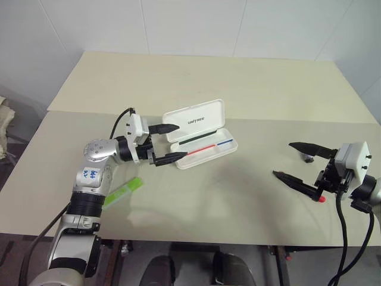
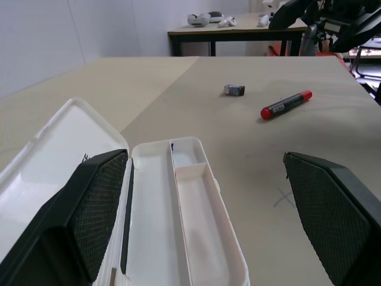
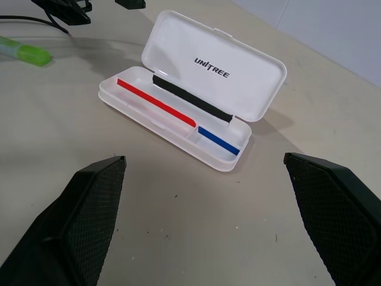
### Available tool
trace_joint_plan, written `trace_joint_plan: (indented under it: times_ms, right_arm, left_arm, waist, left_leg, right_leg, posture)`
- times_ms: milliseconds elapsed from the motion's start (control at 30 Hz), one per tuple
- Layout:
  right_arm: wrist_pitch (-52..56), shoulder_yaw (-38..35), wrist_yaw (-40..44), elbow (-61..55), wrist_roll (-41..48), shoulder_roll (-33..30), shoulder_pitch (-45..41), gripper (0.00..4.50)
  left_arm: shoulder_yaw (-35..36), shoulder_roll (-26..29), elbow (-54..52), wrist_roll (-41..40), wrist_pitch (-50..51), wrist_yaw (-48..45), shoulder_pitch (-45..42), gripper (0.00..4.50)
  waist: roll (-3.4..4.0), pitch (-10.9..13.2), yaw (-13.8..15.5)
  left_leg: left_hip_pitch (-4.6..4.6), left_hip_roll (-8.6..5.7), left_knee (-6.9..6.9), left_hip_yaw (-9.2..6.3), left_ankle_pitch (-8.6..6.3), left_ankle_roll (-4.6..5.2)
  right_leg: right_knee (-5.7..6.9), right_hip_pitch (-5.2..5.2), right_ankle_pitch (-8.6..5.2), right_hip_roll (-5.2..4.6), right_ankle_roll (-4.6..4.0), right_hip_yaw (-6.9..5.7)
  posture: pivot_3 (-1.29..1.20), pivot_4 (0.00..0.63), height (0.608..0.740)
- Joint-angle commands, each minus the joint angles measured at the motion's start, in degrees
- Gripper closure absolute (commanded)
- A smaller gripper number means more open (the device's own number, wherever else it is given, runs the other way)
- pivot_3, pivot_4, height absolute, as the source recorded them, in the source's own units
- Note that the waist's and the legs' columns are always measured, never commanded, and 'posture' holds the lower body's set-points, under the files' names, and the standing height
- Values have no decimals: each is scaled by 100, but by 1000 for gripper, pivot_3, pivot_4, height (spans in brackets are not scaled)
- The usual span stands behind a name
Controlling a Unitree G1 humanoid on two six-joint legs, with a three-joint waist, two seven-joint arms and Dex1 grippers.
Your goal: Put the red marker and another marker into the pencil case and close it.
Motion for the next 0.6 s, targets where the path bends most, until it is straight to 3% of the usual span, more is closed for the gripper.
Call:
trace_joint_plan:
  times_ms: [33, 333, 433, 600]
  right_arm:
    - [-4, -232, -49, -78, 122, -11, -51, 0]
    - [152, -60, -58, -155, 192, -5, -132, 0]
    - [190, 76, -67, -186, 179, 45, -225, 0]
    - [230, 373, -196, -299, 97, 182, -407, 0]
  left_arm:
    - [63, 86, -143, 9, -104, -76, -25, 22]
    - [-26, 112, -262, 165, -59, 120, 73, 22]
    - [-8, 159, -302, 180, 60, 156, 89, 653]
    - [33, 302, -367, 234, 75, 153, 221, 2336]
  waist:
    - [0, 0, -1]
    - [0, 0, -3]
    - [0, 0, -5]
    - [0, 0, -8]
  left_leg:
    - [0, 0, 0, 0, 0, 0]
    - [0, 0, 1, 0, 0, 0]
    - [1, 0, 1, 0, 0, 0]
    - [1, 0, 1, 0, 0, 0]
  right_leg:
    - [0, 0, 0, 0, 0, 0]
    - [0, 0, 0, 0, 0, 0]
    - [1, 0, 0, 0, 0, 0]
    - [1, 0, 0, 0, 0, 1]
  posture:
    - [0, 150, 740]
    - [0, 150, 740]
    - [0, 150, 740]
    - [0, 150, 740]
